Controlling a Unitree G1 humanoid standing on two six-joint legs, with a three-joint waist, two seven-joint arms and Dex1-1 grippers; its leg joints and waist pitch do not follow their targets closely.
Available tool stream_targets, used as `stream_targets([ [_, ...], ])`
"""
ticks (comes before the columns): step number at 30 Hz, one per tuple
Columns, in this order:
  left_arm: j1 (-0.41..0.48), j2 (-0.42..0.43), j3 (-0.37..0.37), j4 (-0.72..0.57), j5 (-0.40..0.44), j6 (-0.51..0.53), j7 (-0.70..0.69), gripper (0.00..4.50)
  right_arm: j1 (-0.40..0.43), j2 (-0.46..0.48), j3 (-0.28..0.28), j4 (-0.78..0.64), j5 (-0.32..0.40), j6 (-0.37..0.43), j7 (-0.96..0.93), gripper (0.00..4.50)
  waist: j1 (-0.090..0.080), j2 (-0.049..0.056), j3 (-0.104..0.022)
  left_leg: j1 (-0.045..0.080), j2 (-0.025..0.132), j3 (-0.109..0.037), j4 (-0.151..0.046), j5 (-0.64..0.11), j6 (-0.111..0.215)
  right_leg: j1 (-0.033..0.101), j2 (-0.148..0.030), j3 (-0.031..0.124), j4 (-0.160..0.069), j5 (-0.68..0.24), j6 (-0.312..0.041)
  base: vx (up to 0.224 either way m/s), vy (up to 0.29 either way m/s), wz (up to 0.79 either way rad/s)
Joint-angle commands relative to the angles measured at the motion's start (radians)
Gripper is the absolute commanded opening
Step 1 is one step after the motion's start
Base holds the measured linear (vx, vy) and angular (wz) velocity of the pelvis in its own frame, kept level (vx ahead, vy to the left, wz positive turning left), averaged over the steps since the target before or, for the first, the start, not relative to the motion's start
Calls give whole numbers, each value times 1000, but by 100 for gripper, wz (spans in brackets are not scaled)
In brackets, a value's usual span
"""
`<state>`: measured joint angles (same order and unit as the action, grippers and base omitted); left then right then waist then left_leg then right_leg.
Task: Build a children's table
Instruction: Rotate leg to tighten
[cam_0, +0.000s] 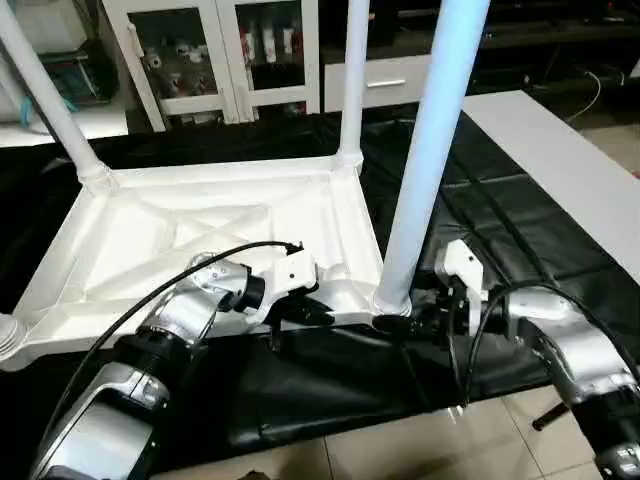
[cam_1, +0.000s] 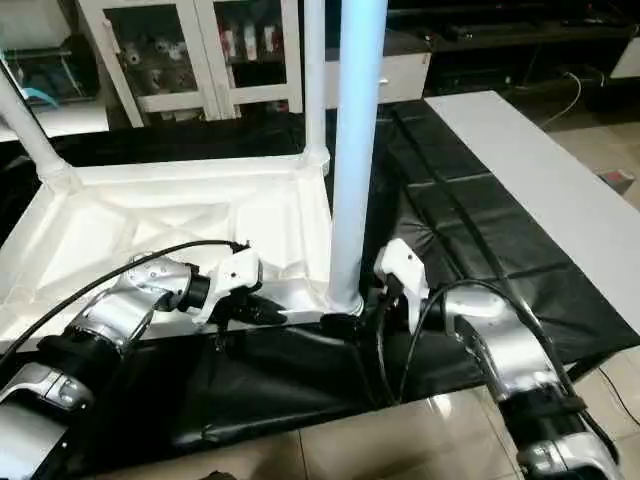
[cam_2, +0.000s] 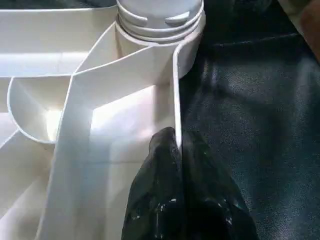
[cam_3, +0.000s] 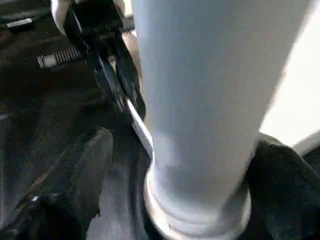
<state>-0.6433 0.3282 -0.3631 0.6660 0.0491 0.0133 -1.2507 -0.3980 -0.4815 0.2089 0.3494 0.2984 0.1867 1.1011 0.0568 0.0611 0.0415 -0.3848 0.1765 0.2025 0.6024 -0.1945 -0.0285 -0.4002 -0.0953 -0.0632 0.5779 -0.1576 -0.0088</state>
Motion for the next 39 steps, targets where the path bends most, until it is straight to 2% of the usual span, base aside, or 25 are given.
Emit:
stream_targets([
  [1,15,2,-49,-1,28,13,-39,0,-8,-1,27,20,-28,-8,20,375,-2,-6,-67,26,59,-24,-74,-180,74,38,-54,35,-51,-183,-252,0,0,0],
  [3,14,3,-51,-6,26,19,-41,0,-5,0,32,20,-29,-9,24,365,0,-14,-67,23,58,-24,-75,-174,76,42,-56,35,-48,-168,-256,0,0,0],
  [5,14,3,-51,-12,26,23,-39,0,-3,1,32,18,-27,-6,28,347,0,-13,-67,23,58,-23,-74,-177,77,42,-56,35,-49,-176,-254,0,0,0],
  [7,17,5,-47,-19,25,27,-33,0,-2,1,35,24,-33,-11,37,329,0,-23,-65,24,59,-23,-75,-184,78,41,-58,36,-52,-218,-245,0,0,0],
  [9,19,6,-45,-21,25,28,-31,0,-4,1,37,31,-38,-15,42,323,1,-20,-64,24,59,-23,-75,-190,75,39,-58,36,-55,-237,-240,0,0,0],
  [10,22,8,-42,-19,26,27,-29,0,-14,4,35,52,-45,-23,49,309,1,-9,-64,25,59,-25,-76,-199,67,38,-58,36,-55,-248,-237,0,0,0],
  [12,25,9,-40,-22,25,32,-29,0,-24,3,34,69,-52,-29,54,290,-3,-15,-64,25,59,-24,-77,-205,63,39,-56,35,-56,-241,-238,0,0,0],
  [13,26,10,-39,-28,22,38,-33,0,-28,1,34,73,-56,-31,57,284,-3,-7,-65,26,59,-24,-78,-212,58,39,-55,35,-56,-225,-240,0,0,0],
  [15,26,12,-41,-30,23,40,-35,0,-28,0,33,74,-58,-31,59,267,-2,-13,-66,26,59,-25,-77,-207,59,41,-55,35,-53,-206,-246,0,0,0],
  [19,31,20,-40,-36,24,44,-36,0,-14,-1,43,68,-67,-37,71,228,0,-12,-67,23,58,-24,-74,-178,78,43,-56,34,-48,-175,-256,0,0,0],
  [22,41,27,-40,-47,21,53,-41,0,-3,0,52,70,-78,-45,79,220,-1,-12,-66,23,59,-24,-76,-195,72,42,-56,34,-51,-200,-250,0,0,0],
  [24,46,29,-40,-50,20,53,-43,0,0,3,53,71,-80,-46,79,217,-3,-3,-67,25,58,-25,-75,-196,68,42,-55,34,-50,-193,-252,0,0,0],
  [25,47,30,-40,-50,20,53,-43,0,1,3,53,70,-80,-46,77,215,-5,-7,-67,25,58,-24,-75,-198,69,42,-54,34,-52,-191,-252,0,0,0],
  [26,45,26,-38,-40,20,48,-38,0,5,11,47,72,-81,-44,57,213,-5,-3,-67,26,58,-24,-75,-203,68,42,-53,34,-52,-190,-252,0,0,0],
  [27,43,23,-36,-34,20,46,-35,0,5,15,43,76,-82,-43,45,212,-7,-5,-67,25,57,-24,-75,-205,68,42,-53,34,-53,-191,-251,0,0,0],
  [29,32,7,-26,-5,18,41,-12,0,1,39,23,105,-97,-54,-30,211,-10,-2,-65,25,55,-23,-77,-221,62,41,-52,34,-56,-203,-249,0,0,0],
  [30,21,-4,-22,11,21,36,8,0,-5,56,6,127,-111,-65,-93,210,-13,-7,-62,23,54,-25,-80,-250,54,43,-54,32,-60,-248,-241,0,0,0],
  [31,0,-23,-15,36,29,31,50,0,-9,83,-23,145,-111,-61,-165,209,-21,-6,-56,28,52,-28,-84,-313,30,36,-56,33,-71,-359,-217,0,0,0],
  [32,-3,-25,-14,40,30,31,56,0,-9,87,-27,147,-111,-61,-174,208,-21,-6,-56,28,52,-28,-84,-313,30,36,-56,33,-71,-359,-217,0,0,0],
  [33,-14,-35,-9,53,34,28,81,0,-11,102,-42,156,-110,-58,-213,207,-30,-5,-53,34,51,-32,-87,-363,9,33,-56,31,-80,-440,-193,0,0,0],
  [34,-61,-68,13,106,49,26,190,0,-21,164,-87,193,-104,-50,-346,207,-38,-18,-50,36,48,-34,-87,-401,-3,23,-56,32,-88,-518,-164,-55,-1,-1],
  [35,-81,-81,24,128,55,26,241,0,-29,194,-108,216,-105,-46,-422,206,-38,-18,-50,36,48,-34,-87,-401,-3,23,-56,32,-88,-518,-164,-66,0,-1],
  [36,-98,-93,33,149,59,27,285,0,-38,224,-128,240,-106,-41,-494,205,-48,-17,-47,41,45,-43,-87,-443,-29,20,-57,23,-98,-608,-128,-66,0,-1],
  [38,-121,-109,43,176,66,30,339,0,-58,267,-163,284,-115,-52,-621,204,-60,-15,-46,32,45,-55,-94,-470,-44,26,-59,13,-102,-636,-95,-66,15,-12],
  [39,-137,-119,51,195,67,37,372,0,-74,289,-184,315,-113,-53,-688,204,-65,-13,-46,36,44,-55,-94,-486,-45,23,-58,12,-104,-636,-91,-60,22,-14],
])
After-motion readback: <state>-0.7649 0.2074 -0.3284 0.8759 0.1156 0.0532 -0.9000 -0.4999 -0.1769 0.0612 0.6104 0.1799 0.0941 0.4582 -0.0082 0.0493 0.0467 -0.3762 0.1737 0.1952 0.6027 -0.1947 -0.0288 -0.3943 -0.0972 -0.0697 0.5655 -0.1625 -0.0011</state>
